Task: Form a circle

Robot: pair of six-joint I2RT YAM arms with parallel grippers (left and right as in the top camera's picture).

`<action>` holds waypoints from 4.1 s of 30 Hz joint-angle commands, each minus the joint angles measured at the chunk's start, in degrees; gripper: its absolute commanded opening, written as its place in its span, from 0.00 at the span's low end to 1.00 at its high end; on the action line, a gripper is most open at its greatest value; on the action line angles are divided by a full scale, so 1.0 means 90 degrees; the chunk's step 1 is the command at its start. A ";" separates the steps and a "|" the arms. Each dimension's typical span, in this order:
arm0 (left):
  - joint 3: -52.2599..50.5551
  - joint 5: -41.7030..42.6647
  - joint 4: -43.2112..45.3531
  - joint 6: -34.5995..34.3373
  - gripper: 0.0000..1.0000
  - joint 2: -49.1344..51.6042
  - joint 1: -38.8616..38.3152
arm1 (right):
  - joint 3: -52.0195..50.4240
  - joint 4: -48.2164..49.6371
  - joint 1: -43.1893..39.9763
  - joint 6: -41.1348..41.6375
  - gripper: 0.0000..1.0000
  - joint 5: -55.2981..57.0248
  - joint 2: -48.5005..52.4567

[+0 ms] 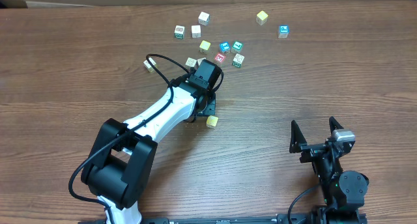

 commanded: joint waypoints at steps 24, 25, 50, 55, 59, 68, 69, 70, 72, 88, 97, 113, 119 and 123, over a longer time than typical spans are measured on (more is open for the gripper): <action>0.0126 -0.0032 0.0211 -0.0158 0.29 -0.0070 -0.0024 | -0.0061 0.0015 0.0032 0.0039 1.00 -0.0012 0.0002; 0.0126 0.0000 0.0211 -0.0158 0.29 -0.0070 -0.0024 | -0.0061 0.0015 0.0032 0.0039 1.00 -0.0010 0.0002; 0.0126 0.0277 -0.0002 -0.0155 0.25 -0.0070 -0.0024 | -0.0061 0.0015 0.0032 0.0039 1.00 -0.0012 0.0002; 0.0126 0.0277 -0.0092 -0.0155 0.25 -0.0070 -0.0024 | -0.0061 0.0017 0.0032 0.0039 1.00 -0.0012 0.0002; 0.0126 0.0274 -0.0078 -0.0155 0.26 -0.0070 -0.0024 | -0.0061 0.0015 0.0032 0.0041 1.00 -0.0012 0.0002; 0.0126 0.0272 0.0049 -0.0151 0.58 -0.0070 -0.0024 | -0.0061 0.0015 0.0032 0.0041 1.00 -0.0012 0.0002; 0.0126 0.0267 0.0049 -0.0138 0.57 -0.0070 -0.0024 | -0.0061 0.0017 0.0032 0.0039 1.00 -0.0012 0.0002; 0.0124 0.0270 0.0049 -0.0109 0.56 -0.0066 -0.0024 | -0.0061 0.0015 0.0032 0.0041 1.00 -0.0010 0.0002; 0.0117 0.0272 0.0049 -0.0107 0.52 -0.0053 -0.0024 | -0.0061 0.0017 0.0032 0.0039 1.00 -0.0012 0.0002; 0.0114 0.0270 0.0172 -0.0104 0.36 0.0272 -0.0024 | -0.0061 0.0015 0.0032 0.0041 1.00 -0.0012 0.0002; 0.0121 0.0274 0.0342 -0.0107 0.32 0.0272 -0.0024 | -0.0061 0.0017 0.0032 0.0039 1.00 -0.0012 0.0002; 0.0121 0.0391 0.0313 0.0085 0.31 0.0272 -0.0024 | -0.0061 0.0015 0.0032 0.0041 1.00 -0.0012 0.0002; 0.0121 0.0537 0.0316 0.0238 0.32 0.0272 -0.0024 | -0.0061 0.0017 0.0032 0.0039 1.00 -0.0012 0.0002; 0.0121 0.0549 0.0313 0.0238 0.33 0.0272 -0.0022 | -0.0061 0.0015 0.0032 0.0039 1.00 -0.0012 0.0002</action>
